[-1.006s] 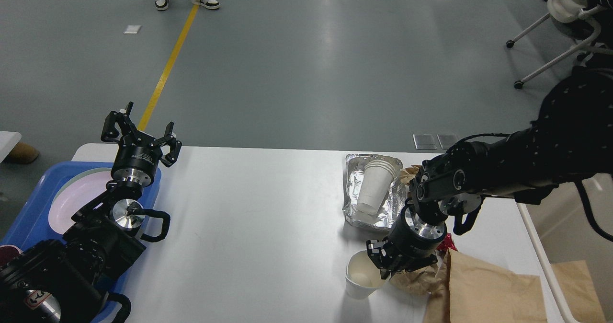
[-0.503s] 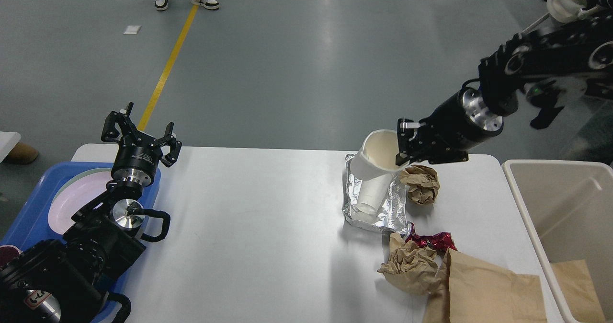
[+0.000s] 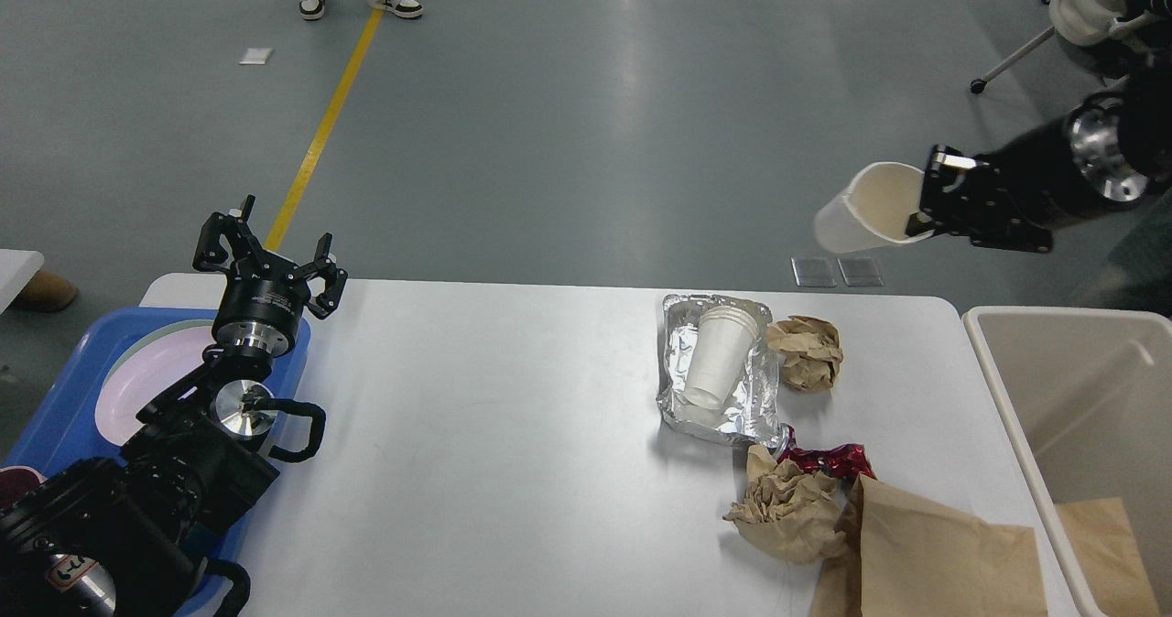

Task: Tidy desktop
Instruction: 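Grasp the small paper cup, lift it and drop it in the bin, then move the right gripper back to the foil tray with the cup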

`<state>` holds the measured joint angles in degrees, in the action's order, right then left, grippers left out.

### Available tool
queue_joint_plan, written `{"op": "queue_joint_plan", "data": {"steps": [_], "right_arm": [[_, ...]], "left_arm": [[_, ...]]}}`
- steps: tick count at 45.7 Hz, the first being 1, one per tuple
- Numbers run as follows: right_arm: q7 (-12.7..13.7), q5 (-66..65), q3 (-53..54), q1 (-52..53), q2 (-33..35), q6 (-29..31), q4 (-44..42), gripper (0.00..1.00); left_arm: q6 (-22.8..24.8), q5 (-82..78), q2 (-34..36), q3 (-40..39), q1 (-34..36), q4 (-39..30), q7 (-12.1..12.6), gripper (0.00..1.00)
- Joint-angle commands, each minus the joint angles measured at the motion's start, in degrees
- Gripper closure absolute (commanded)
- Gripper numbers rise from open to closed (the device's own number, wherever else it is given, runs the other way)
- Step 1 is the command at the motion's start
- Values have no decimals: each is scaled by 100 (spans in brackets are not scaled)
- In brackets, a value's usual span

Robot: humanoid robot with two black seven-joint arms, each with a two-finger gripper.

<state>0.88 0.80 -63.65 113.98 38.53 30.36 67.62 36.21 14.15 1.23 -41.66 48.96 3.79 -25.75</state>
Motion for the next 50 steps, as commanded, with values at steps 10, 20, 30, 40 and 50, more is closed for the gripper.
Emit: {"op": "queue_joint_plan", "data": {"steps": [10, 20, 30, 40, 50], "right_arm": [[-9, 52, 177, -2379, 550, -680, -1655, 100], [-9, 52, 687, -3794, 532, -1260, -2112, 69], [-27, 69, 705, -4875, 32, -2411, -2507, 11], [-27, 78, 713, -5166, -180, -2526, -2833, 1], [-44, 69, 652, -4429, -329, -2456, -2658, 0]], "left_arm": [[0, 0, 0, 0, 0, -1, 0, 3], [0, 0, 0, 0, 0, -1, 0, 3], [0, 0, 0, 0, 0, -1, 0, 4], [0, 0, 0, 0, 0, -1, 0, 3], [0, 0, 0, 0, 0, -1, 0, 3]]}}
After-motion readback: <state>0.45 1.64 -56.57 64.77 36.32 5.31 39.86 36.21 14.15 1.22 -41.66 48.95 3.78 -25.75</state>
